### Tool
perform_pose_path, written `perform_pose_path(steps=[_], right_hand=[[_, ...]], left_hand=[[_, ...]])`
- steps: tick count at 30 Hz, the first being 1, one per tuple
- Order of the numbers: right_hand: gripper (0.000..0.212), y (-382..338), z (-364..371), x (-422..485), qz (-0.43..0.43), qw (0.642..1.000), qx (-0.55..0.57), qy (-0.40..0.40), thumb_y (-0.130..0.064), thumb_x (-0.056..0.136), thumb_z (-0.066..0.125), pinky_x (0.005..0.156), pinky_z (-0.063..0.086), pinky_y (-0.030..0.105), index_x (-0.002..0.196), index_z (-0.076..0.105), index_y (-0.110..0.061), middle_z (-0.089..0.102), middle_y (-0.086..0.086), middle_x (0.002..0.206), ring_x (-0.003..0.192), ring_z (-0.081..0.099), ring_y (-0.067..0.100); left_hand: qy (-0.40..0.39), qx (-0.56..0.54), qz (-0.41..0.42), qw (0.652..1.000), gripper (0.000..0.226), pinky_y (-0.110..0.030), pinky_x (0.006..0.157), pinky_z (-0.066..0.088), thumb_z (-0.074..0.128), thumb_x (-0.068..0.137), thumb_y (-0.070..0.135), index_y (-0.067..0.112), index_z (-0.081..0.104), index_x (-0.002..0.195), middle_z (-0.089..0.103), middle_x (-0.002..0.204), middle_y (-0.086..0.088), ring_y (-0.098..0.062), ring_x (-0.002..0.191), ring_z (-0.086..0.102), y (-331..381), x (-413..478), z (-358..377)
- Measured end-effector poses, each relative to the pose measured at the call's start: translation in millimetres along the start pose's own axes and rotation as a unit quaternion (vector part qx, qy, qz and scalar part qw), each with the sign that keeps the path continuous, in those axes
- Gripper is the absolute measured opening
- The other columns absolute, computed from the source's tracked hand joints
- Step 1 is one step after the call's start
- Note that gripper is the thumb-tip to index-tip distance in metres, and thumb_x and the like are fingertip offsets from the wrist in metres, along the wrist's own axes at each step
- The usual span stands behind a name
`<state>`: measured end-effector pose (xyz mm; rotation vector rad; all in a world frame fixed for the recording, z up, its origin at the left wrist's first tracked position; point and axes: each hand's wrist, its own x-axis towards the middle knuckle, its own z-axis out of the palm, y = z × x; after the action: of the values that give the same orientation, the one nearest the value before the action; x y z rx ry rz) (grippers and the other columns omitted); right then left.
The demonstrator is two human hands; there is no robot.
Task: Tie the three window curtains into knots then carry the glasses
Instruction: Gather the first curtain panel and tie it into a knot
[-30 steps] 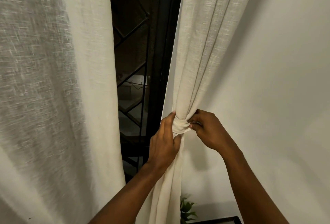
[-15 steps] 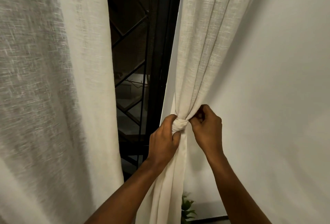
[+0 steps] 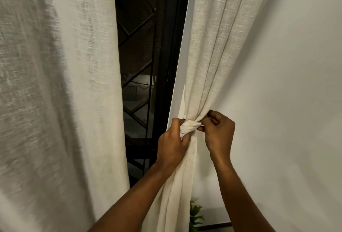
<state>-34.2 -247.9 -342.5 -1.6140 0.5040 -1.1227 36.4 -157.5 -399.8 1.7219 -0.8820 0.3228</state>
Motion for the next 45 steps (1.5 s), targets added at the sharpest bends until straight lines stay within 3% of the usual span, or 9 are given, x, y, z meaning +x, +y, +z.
perform_pose_path(steps=[6, 14, 20, 25, 29, 33, 38, 43, 45], right_hand=[[0.026, 6.0, 2.8, -12.9, -0.048, 0.999, -0.007, 0.008, -0.008, 0.084, 0.072, 0.084, 0.057, 0.032, 0.11, 0.071, -0.012, 0.073, 0.0, 0.1, 0.092, 0.068, 0.009], [0.027, 14.6, -2.9, -9.2, -0.083, 0.985, -0.075, -0.129, -0.011, 0.088, 0.068, 0.076, 0.049, 0.013, 0.114, 0.068, -0.013, 0.071, -0.002, 0.102, 0.085, 0.063, 0.004], [0.009, 3.2, -22.2, 11.8, -0.154, 0.931, -0.217, -0.249, -0.029, 0.085, 0.057, 0.064, 0.039, 0.017, 0.08, 0.059, -0.035, 0.057, -0.01, 0.076, 0.071, 0.051, 0.008], [0.016, -13.4, -31.4, 25.7, -0.148, 0.882, -0.319, -0.315, -0.038, 0.078, 0.056, 0.066, 0.033, 0.015, 0.081, 0.065, -0.025, 0.056, -0.014, 0.083, 0.08, 0.049, 0.002], [0.007, -7.3, -30.9, 23.1, -0.174, 0.839, -0.356, -0.373, -0.041, 0.074, 0.058, 0.069, 0.04, 0.02, 0.07, 0.054, -0.045, 0.052, -0.022, 0.077, 0.08, 0.052, 0.006], [0.007, -9.5, -26.2, 26.9, -0.098, 0.861, -0.306, -0.395, -0.044, 0.067, 0.064, 0.069, 0.051, 0.036, 0.074, 0.061, -0.046, 0.063, -0.012, 0.078, 0.079, 0.062, 0.014], [0.019, -10.8, -26.0, 29.0, -0.026, 0.875, -0.21, -0.436, -0.038, 0.086, 0.069, 0.084, 0.053, 0.026, 0.102, 0.069, -0.028, 0.071, -0.007, 0.1, 0.094, 0.067, 0.009], [0.046, 1.1, -26.6, 31.0, -0.141, 0.863, -0.308, -0.375, -0.063, 0.076, 0.062, 0.081, 0.049, 0.022, 0.11, 0.069, -0.033, 0.062, -0.014, 0.115, 0.101, 0.061, 0.004], [0.052, 0.2, -23.8, 29.2, -0.111, 0.855, -0.332, -0.381, -0.072, 0.075, 0.058, 0.075, 0.046, 0.02, 0.11, 0.066, -0.035, 0.065, -0.014, 0.108, 0.094, 0.063, 0.006]], left_hand=[[0.01, -0.024, -0.02, 0.999, 0.027, -0.039, 0.068, 0.056, 0.062, 0.088, 0.026, 0.018, 0.048, 0.11, 0.065, 0.097, 0.006, -0.011, 0.079, 0.065, -0.7, 0.5, -1.6], [0.005, -0.024, -0.025, 0.999, 0.027, -0.031, 0.069, 0.056, 0.06, 0.09, 0.024, 0.018, 0.047, 0.112, 0.066, 0.101, 0.002, -0.01, 0.081, 0.064, -0.1, -1.2, -2.9], [-0.012, 0.011, -0.01, 1.0, 0.031, -0.041, 0.068, 0.055, 0.061, 0.089, 0.025, 0.02, 0.044, 0.114, 0.065, 0.099, 0.003, -0.015, 0.081, 0.064, -1.2, -0.9, -1.8], [-0.009, 0.005, -0.017, 1.0, 0.044, -0.042, 0.072, 0.055, 0.063, 0.087, 0.029, 0.033, 0.034, 0.12, 0.066, 0.105, 0.002, -0.02, 0.089, 0.066, 2.8, -1.2, -0.3], [-0.002, 0.046, 0.008, 0.999, 0.049, -0.039, 0.069, 0.055, 0.063, 0.085, 0.035, 0.035, 0.029, 0.121, 0.067, 0.106, 0.001, -0.021, 0.09, 0.066, 3.6, -2.9, -1.4], [0.014, 0.095, 0.059, 0.994, 0.041, -0.031, 0.061, 0.053, 0.048, 0.083, 0.046, 0.032, 0.035, 0.12, 0.068, 0.101, 0.002, -0.021, 0.086, 0.067, 5.1, -12.3, 4.9], [-0.011, 0.028, 0.013, 0.999, 0.061, -0.035, 0.075, 0.055, 0.067, 0.083, 0.022, 0.037, 0.026, 0.126, 0.063, 0.116, 0.003, -0.019, 0.098, 0.063, 5.0, -18.0, 5.2], [-0.032, 0.013, -0.052, 0.998, 0.058, -0.034, 0.075, 0.054, 0.064, 0.086, 0.026, 0.037, 0.027, 0.129, 0.061, 0.113, 0.006, -0.015, 0.096, 0.063, -9.7, -20.8, 3.2], [-0.035, 0.023, -0.051, 0.998, 0.055, -0.032, 0.075, 0.053, 0.064, 0.085, 0.027, 0.031, 0.032, 0.13, 0.06, 0.114, 0.006, -0.015, 0.097, 0.061, -13.3, -21.4, 2.7]])
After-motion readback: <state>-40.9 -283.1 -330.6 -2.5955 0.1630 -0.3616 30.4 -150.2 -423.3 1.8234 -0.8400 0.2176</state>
